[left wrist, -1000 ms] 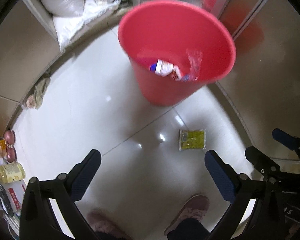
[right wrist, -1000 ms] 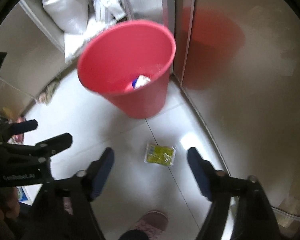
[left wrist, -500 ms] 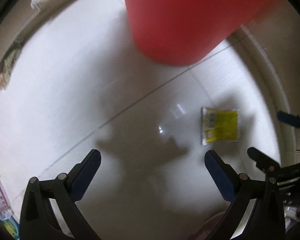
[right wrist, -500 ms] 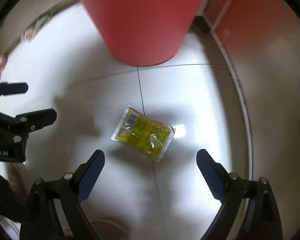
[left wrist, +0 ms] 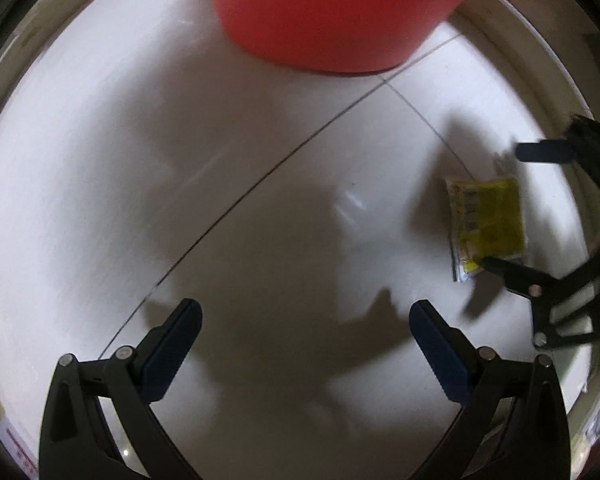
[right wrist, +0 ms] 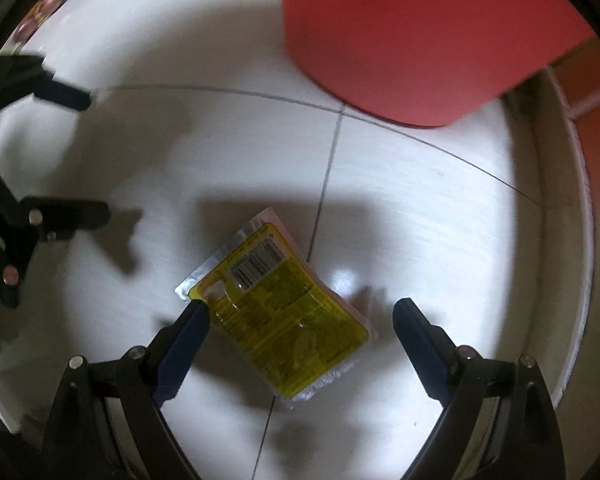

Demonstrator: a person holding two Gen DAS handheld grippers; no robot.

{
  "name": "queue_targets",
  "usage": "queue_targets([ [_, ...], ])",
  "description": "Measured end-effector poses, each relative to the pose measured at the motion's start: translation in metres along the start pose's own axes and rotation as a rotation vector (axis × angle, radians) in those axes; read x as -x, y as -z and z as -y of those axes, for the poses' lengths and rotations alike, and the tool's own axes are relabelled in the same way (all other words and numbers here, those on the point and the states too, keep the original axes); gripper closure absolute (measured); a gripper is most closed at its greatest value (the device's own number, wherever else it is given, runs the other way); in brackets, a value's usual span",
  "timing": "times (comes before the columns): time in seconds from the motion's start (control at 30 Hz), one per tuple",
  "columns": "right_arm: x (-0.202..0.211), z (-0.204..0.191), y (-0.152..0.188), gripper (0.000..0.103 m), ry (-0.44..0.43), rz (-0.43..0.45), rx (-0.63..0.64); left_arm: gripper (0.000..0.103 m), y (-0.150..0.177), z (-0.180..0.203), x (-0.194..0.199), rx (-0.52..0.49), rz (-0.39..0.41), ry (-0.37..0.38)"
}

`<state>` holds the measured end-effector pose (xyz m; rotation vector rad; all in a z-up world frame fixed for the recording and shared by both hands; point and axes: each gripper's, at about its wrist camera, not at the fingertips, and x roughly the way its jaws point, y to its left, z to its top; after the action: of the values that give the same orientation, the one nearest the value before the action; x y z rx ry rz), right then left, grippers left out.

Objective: Collect trash

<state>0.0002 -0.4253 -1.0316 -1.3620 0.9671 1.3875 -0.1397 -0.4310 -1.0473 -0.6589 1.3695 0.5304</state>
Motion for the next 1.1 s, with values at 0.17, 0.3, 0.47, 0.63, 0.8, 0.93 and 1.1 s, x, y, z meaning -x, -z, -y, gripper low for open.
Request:
queue_targets([
  [0.17, -0.016, -0.011, 0.001, 0.011, -0.046, 0.003, 0.094, 0.0, -0.003, -0.002, -0.003, -0.023, -0.003, 0.021],
  [0.3, -0.019, -0.014, 0.0, 0.008, -0.074, 0.03, 0.104, 0.0, -0.006, -0.004, -0.006, -0.025, 0.002, 0.016],
  [0.47, -0.018, -0.019, 0.001, 0.018, -0.085, 0.063, 0.133, 0.0, -0.001, -0.008, -0.009, -0.019, 0.012, 0.007],
  [0.63, -0.012, -0.028, 0.003, 0.052, -0.09, 0.073, 0.136, 0.0, 0.003, -0.012, 0.003, -0.024, 0.018, 0.004],
  [0.8, -0.011, -0.042, 0.009, 0.065, -0.071, 0.118, 0.089, 0.0, 0.004, -0.008, 0.007, -0.046, 0.019, 0.006],
  [0.93, -0.01, -0.047, 0.014, 0.07, -0.057, 0.14, 0.033, 0.0, 0.005, -0.008, 0.012, -0.058, 0.028, -0.011],
  [1.1, 0.0, -0.062, 0.011, 0.071, -0.047, 0.162, -0.003, 0.0, 0.002, -0.012, 0.024, -0.062, 0.05, 0.011],
])
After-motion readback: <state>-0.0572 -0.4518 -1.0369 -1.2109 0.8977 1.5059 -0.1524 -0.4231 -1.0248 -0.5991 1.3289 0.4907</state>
